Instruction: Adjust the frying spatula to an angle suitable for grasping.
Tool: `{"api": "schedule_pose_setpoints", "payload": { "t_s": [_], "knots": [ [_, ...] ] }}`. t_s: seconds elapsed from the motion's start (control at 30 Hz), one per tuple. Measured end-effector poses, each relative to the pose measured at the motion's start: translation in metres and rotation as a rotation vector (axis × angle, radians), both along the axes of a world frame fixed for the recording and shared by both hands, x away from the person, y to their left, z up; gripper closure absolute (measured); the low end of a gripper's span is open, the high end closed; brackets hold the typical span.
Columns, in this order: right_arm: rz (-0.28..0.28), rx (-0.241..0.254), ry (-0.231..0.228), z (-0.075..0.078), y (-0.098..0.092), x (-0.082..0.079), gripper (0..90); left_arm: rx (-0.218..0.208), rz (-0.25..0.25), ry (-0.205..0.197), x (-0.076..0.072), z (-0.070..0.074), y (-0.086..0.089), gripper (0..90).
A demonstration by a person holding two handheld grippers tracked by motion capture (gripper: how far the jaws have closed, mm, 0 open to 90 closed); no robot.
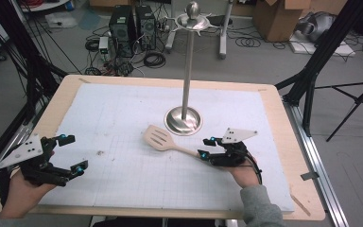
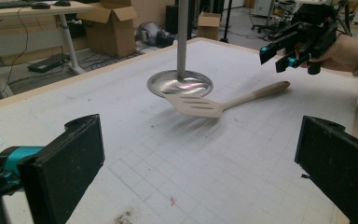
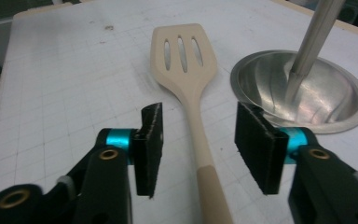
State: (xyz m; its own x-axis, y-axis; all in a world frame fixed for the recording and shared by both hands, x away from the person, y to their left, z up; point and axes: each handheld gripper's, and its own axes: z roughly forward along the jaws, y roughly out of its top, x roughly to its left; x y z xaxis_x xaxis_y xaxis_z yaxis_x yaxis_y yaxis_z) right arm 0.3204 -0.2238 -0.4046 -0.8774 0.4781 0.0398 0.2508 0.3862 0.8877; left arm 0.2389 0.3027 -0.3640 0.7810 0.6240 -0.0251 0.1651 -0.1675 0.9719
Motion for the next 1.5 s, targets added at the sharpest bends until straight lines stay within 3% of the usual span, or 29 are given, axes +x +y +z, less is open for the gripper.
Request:
{"api": "schedule_pose_setpoints", "payload": {
  "t_s": [0.43, 0.73, 0.93, 1.4, 1.5],
  "knots": [
    [0.029, -0.038, 0.023, -0.006, 0.024, 0.016, 70.9, 0.011, 0.032, 0.013, -0.009, -0.004, 0.008, 1.8],
    [0.045, -0.105, 0.049, -0.012, 0.040, 0.027, 86.9, 0.015, 0.055, 0.017, -0.016, -0.006, 0.015, 1.8],
    [0.035, -0.134, 0.074, -0.017, 0.047, 0.034, 89.6, 0.018, 0.070, 0.022, -0.021, -0.007, 0.019, 1.8],
    [0.044, -0.231, 0.063, -0.026, 0.076, 0.047, 89.7, 0.037, 0.085, 0.038, -0.029, -0.011, 0.024, 1.8],
    [0.046, -0.216, 0.061, -0.025, 0.077, 0.050, 89.8, 0.041, 0.086, 0.038, -0.030, -0.012, 0.025, 1.8]
  ]
}}
